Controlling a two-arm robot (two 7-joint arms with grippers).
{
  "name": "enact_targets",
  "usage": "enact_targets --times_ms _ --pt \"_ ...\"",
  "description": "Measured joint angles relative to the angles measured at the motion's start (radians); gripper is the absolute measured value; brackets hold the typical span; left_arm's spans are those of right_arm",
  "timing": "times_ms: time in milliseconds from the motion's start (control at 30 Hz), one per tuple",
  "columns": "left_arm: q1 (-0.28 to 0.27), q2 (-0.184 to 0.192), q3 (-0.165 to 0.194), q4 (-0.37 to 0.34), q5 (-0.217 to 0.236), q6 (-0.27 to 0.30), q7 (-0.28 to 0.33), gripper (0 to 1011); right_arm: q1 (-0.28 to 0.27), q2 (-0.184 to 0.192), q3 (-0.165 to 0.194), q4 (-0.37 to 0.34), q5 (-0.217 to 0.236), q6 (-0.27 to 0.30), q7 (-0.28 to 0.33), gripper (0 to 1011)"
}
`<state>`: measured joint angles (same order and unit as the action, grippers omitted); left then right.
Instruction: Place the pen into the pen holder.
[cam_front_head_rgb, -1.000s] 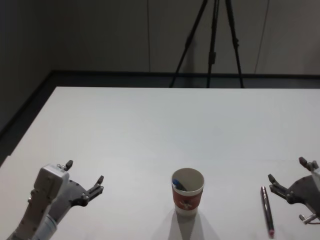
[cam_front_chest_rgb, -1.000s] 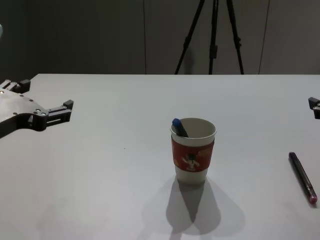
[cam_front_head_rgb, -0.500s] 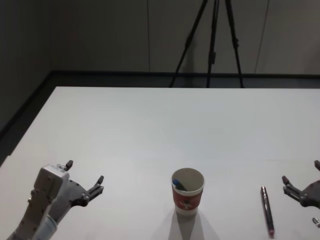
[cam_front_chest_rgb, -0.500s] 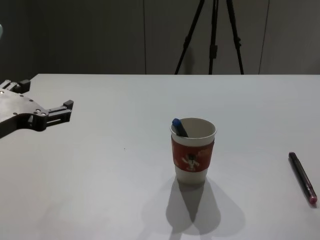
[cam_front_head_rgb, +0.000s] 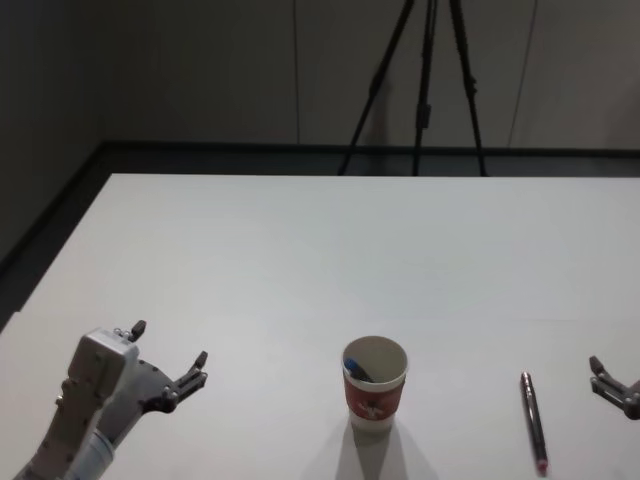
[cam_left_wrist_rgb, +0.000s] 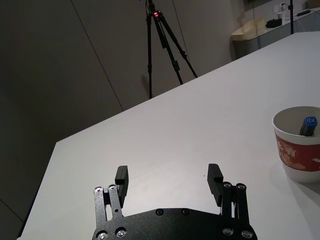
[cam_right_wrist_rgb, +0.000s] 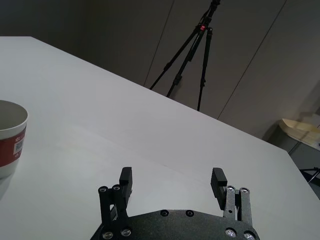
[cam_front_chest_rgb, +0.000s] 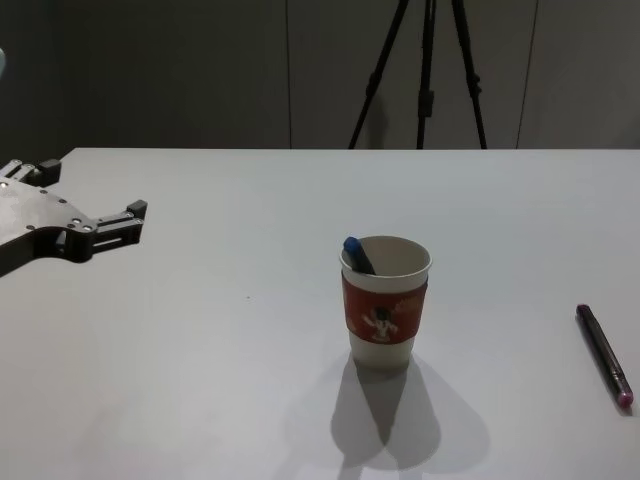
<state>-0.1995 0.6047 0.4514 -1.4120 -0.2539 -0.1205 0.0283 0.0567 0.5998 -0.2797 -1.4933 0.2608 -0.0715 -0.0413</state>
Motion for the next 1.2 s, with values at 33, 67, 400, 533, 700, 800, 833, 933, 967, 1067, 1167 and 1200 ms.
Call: enact_targets --times_ms 33,67,400,533,700,800,833,933,967,1067,1167,1200 --pt "0.0 0.0 0.0 0.0 0.0 0.0 0.0 1002 -0.001 -0.002 0.002 0.0 0.0 0.002 0.0 1001" --pt "0.0 0.0 0.0 0.0 0.0 0.0 0.0 1001 -0.001 -0.003 0.004 0.0 0.001 0.003 0.0 1001" --pt "0.0 0.0 0.0 0.0 0.0 0.0 0.0 1001 -0.005 -0.041 0.04 0.004 0.025 0.043 0.002 1001" --pt "0.0 0.0 0.0 0.0 0.0 0.0 0.0 1001 -0.007 -0.057 0.054 0.005 0.037 0.065 0.003 1001" --pt "0.0 0.0 0.0 0.0 0.0 0.0 0.0 1001 -0.009 -0.078 0.072 0.006 0.05 0.093 0.006 1001" --pt "0.0 0.0 0.0 0.0 0.0 0.0 0.0 1002 -0.005 -0.088 0.078 0.011 0.048 0.107 0.01 1001" --pt "0.0 0.0 0.0 0.0 0.0 0.0 0.0 1001 -0.004 -0.091 0.078 0.013 0.048 0.11 0.011 1001" --pt "0.0 0.0 0.0 0.0 0.0 0.0 0.0 1001 0.002 -0.097 0.08 0.018 0.044 0.12 0.015 1001" --pt "0.0 0.0 0.0 0.0 0.0 0.0 0.0 1002 0.006 -0.1 0.081 0.02 0.042 0.126 0.017 1001" --pt "0.0 0.0 0.0 0.0 0.0 0.0 0.0 1002 0.014 -0.106 0.081 0.027 0.037 0.134 0.023 1001" --pt "0.0 0.0 0.0 0.0 0.0 0.0 0.0 1001 0.025 -0.114 0.082 0.036 0.03 0.144 0.028 1001" --pt "0.0 0.0 0.0 0.0 0.0 0.0 0.0 1001 0.03 -0.118 0.082 0.044 0.027 0.148 0.032 1001"
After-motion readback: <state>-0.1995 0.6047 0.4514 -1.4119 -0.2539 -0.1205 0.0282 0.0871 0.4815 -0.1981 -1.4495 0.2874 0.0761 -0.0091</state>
